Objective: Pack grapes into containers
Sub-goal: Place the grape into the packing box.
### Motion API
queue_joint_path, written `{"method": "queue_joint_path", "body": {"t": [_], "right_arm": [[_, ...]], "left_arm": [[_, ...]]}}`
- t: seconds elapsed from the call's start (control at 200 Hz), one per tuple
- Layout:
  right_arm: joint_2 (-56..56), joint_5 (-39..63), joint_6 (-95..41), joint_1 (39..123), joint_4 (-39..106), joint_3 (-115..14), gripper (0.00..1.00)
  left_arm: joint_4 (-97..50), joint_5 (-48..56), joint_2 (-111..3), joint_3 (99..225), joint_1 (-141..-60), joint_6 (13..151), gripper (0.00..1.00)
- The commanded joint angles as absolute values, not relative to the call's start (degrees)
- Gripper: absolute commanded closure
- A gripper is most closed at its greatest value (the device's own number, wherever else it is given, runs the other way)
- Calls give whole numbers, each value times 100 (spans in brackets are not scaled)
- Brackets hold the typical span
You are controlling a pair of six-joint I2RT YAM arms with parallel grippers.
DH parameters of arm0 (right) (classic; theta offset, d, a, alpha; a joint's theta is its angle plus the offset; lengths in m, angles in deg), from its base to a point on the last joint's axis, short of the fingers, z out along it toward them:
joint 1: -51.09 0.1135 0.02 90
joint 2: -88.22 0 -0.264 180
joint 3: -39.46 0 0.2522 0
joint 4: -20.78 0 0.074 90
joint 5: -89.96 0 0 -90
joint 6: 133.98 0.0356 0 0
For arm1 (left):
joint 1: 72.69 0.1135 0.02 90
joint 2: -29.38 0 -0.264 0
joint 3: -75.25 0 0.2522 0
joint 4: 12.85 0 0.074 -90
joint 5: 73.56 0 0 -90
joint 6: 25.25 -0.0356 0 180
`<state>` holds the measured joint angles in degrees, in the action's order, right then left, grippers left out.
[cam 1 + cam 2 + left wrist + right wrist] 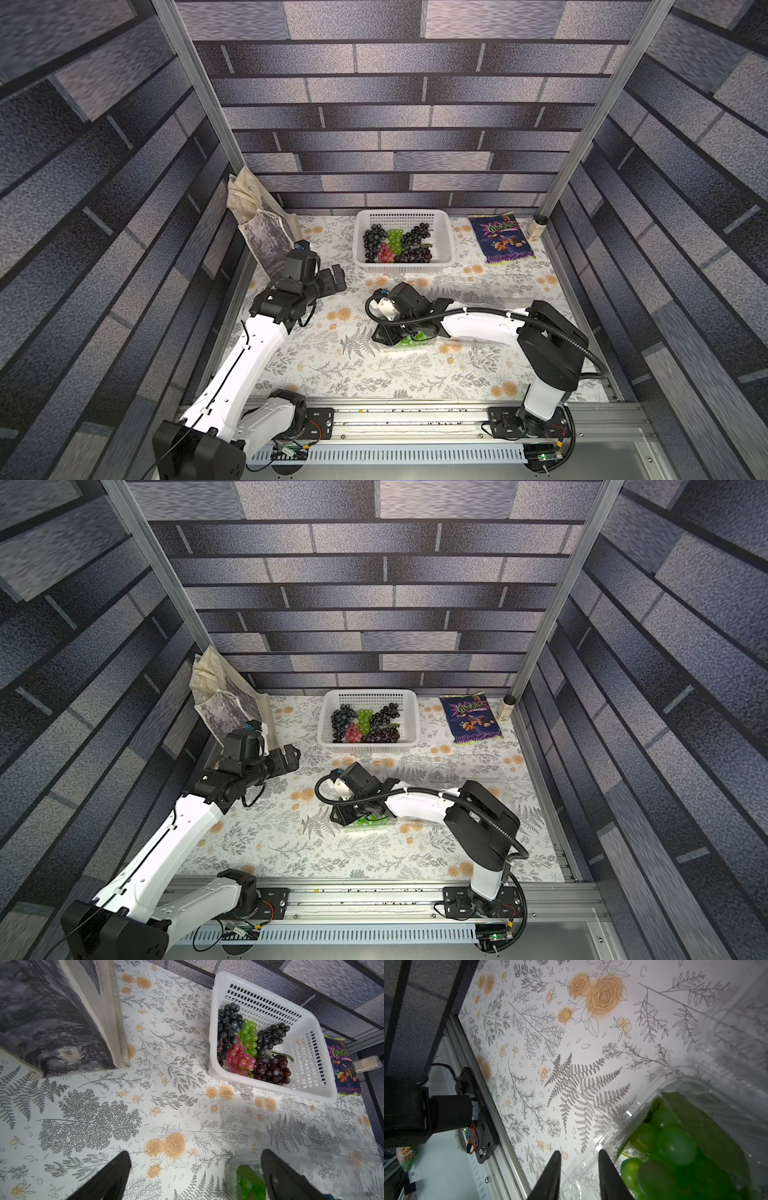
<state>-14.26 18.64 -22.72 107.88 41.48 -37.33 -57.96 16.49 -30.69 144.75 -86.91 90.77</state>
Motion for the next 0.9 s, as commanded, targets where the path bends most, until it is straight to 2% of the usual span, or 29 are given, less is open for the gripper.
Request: {"method": "queue_joint_path", "body": {"t": [0.0, 0.21, 0.446, 0.606, 0.892], "right_arm": [[-1606, 2001, -2148, 10848, 3929, -3959, 66], [-1647, 1948, -2190, 10848, 4039, -4166, 66], [-595, 989, -2937, 10684, 5553, -4743, 58], [-313, 795, -3403, 9852, 6169, -5747, 53], [-1255, 1100, -3532, 8425, 6328, -7205, 52]], "left_arm": [[-5895, 1549, -2969, 14436, -8648, 9051, 0], [-5917, 1508, -2968, 14435, -8592, 9033, 0], [-6099, 1677, -3254, 14886, -9012, 8935, 0], [-6134, 1894, -3854, 15429, -9351, 8902, 0], [-6171, 1816, -4984, 16431, -9353, 8760, 0]]}}
